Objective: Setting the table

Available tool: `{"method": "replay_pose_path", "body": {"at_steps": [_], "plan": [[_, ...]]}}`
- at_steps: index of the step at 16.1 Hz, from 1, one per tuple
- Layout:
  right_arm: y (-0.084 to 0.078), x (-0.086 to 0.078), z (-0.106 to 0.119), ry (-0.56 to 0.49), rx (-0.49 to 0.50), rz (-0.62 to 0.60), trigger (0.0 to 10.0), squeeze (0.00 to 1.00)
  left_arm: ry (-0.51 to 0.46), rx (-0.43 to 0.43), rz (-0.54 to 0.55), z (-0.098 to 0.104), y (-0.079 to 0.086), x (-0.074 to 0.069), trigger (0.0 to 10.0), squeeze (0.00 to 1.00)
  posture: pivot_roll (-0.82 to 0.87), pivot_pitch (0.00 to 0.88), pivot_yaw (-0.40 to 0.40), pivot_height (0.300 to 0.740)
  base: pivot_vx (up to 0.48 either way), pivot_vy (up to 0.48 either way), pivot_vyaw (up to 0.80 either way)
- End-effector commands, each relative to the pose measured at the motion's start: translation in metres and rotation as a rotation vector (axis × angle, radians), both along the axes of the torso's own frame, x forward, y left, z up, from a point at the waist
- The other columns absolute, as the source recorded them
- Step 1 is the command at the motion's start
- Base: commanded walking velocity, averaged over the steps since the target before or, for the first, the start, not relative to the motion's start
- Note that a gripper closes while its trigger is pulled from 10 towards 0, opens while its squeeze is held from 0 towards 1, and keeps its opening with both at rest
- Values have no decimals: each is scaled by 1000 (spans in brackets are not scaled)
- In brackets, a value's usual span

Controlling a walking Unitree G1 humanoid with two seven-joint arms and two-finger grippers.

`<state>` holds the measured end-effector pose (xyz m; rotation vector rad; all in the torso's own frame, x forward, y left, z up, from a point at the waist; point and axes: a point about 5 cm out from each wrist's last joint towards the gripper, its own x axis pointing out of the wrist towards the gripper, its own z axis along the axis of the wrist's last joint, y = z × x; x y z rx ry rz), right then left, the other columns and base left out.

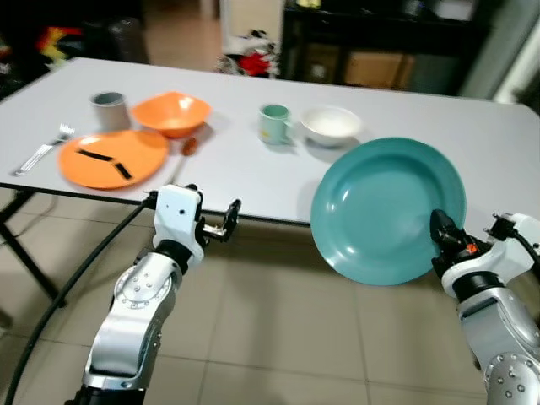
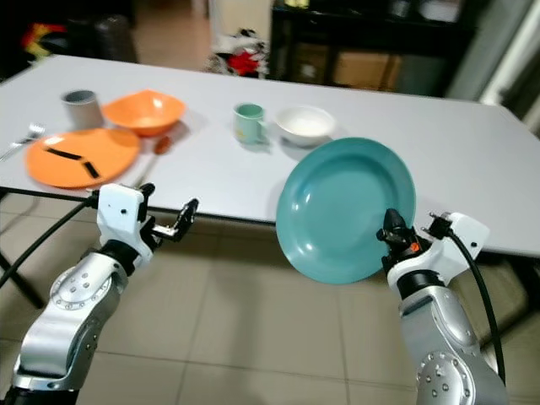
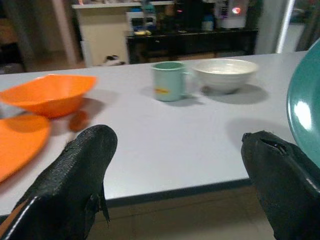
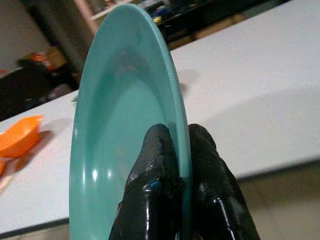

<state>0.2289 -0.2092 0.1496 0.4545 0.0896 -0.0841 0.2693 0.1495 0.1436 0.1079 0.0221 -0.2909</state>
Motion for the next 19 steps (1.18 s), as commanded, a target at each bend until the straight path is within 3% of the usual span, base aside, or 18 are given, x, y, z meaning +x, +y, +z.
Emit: {"method": "replay_pose_path", "body": {"at_steps": [1,7,9,11,14,16,19], "plan": [[8,3,4,-14,32,39,10000,0,-10,8,13,3,5,0,10000,0,0,0,-62,740,345,0,0],[15,2,3,1,58,80,10000,0,-6,13,1,3,6,-2,10000,0,1,0,-53,740,347,0,0],[19,1,-2,40,91,101,10000,0,-7,9,-13,3,6,-2,10000,0,6,0,-53,740,163,0,0],[23,0,-10,98,145,121,10000,0,20,58,-77,0,4,-6,10000,0,16,0,-59,740,0,0,0],[23,1,-18,145,281,97,10000,0,37,56,-195,2,2,-14,10000,0,21,0,-62,740,0,0,0],[20,6,-24,178,464,36,10000,0,68,83,-277,2,3,-19,10000,0,23,0,-63,740,0,0,0],[19,19,-29,201,580,1,10000,0,77,87,-307,2,2,-20,10000,0,18,0,-55,740,0,0,0]]}}
